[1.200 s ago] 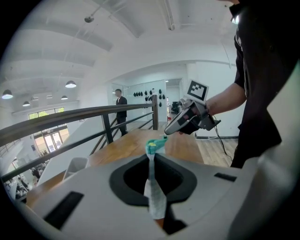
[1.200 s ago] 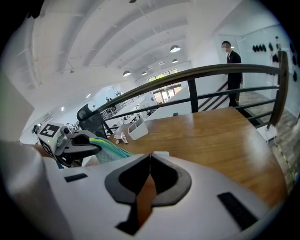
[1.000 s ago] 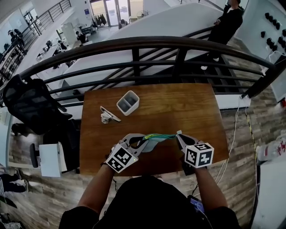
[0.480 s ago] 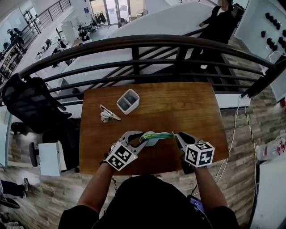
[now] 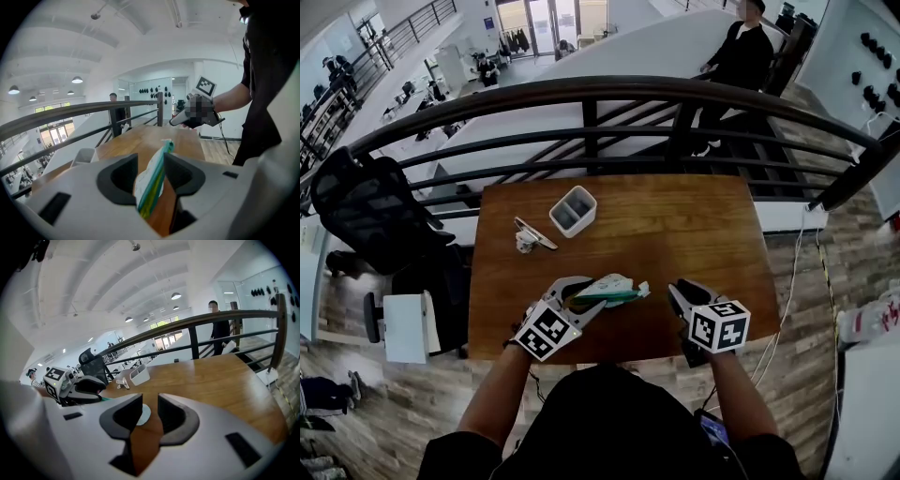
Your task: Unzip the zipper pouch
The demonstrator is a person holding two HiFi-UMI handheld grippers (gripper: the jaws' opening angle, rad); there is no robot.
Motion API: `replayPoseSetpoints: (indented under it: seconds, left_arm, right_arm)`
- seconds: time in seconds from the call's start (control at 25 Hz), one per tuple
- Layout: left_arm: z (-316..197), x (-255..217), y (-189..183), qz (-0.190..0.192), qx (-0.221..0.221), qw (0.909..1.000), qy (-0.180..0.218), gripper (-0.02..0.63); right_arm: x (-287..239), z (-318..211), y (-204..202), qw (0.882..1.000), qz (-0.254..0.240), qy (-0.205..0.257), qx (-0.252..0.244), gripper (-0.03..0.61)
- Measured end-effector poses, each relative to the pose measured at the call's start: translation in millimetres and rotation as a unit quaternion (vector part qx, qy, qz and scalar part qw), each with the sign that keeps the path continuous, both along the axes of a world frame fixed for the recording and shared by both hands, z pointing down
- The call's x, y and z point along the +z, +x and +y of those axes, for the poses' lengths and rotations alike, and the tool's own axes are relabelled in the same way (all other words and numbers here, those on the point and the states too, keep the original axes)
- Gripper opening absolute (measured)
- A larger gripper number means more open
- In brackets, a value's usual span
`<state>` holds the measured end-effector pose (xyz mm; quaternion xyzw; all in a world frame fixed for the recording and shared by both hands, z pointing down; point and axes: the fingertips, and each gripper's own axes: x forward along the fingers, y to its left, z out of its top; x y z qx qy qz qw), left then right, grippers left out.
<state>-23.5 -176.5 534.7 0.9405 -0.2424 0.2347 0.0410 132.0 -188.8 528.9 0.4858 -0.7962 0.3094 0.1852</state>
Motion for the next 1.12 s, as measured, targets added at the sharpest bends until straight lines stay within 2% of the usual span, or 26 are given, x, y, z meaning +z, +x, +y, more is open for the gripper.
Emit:
replayPoseSetpoints:
  seconds: [0.32, 0.72, 0.84, 0.92, 1.0, 1.12]
  left_arm:
    - [15, 3, -20, 0.002, -0.041, 0.9991, -0.006, 0.178]
    - [23, -22, -36, 0.03, -0.117, 0.9924, 0.024, 0.168]
    - [25, -35, -41, 0.043, -0.158, 0.986, 0.032, 0.141]
    - [28, -45, -48, 0.059, -0.193, 0.9788, 0.036, 0.095]
    - [36, -55, -56, 0.076, -0.226, 0.9703, 0.043, 0.073]
    - [52, -67, -65, 0.083, -0.265, 0.9585, 0.063, 0.044]
  right_arm:
    - [2, 22, 4, 1.0, 0.005, 0.002, -0.014, 0.092]
    - [-19, 35, 4, 0.998, 0.008, 0.046, -0.04, 0.067]
    - [-34, 40, 7, 0.996, 0.018, 0.073, -0.051, 0.057]
    - [-43, 47, 11, 0.993, 0.031, 0.096, -0.059, 0.052]
    - [-52, 55, 14, 0.99, 0.042, 0.119, -0.067, 0.043]
    - [-64, 66, 19, 0.985, 0.042, 0.152, -0.075, 0.02]
